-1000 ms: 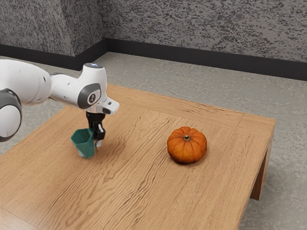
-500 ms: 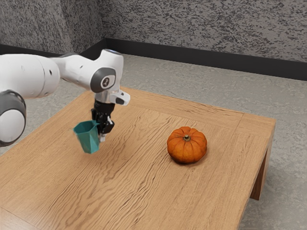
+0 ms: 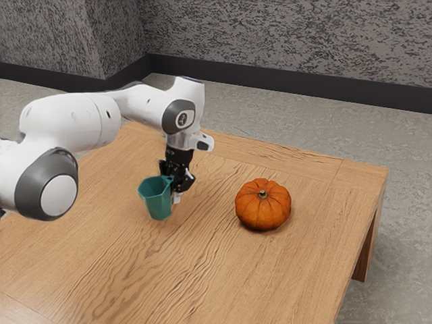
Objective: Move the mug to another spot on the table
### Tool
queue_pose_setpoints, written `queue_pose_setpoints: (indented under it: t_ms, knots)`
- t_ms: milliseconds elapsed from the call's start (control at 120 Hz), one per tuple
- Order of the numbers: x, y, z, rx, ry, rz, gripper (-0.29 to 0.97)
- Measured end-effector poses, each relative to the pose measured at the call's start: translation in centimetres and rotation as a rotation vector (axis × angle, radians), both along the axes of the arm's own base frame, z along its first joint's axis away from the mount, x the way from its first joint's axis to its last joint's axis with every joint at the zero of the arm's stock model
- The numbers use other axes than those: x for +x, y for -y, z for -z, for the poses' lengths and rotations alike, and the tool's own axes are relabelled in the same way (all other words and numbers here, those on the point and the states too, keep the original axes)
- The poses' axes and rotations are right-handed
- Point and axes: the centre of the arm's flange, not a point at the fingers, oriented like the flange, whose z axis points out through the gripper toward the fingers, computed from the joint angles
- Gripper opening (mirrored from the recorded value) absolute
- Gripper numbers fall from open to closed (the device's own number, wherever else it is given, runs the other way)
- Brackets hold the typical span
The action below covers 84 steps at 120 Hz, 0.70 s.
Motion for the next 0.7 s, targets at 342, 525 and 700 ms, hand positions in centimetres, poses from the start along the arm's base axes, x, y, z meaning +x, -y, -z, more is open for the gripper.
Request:
queue_pose_setpoints:
  t_ms: [342, 525, 700]
  knots:
    - [0.6, 0.7, 2.0, -0.003, -0.012, -0.064, -0.04]
    - [0.5, 0.9, 3.1, 0.008, -0.023, -0.084, -0.09]
    - [0.4, 1.1, 3.9, 0.018, -0.030, -0.098, -0.07]
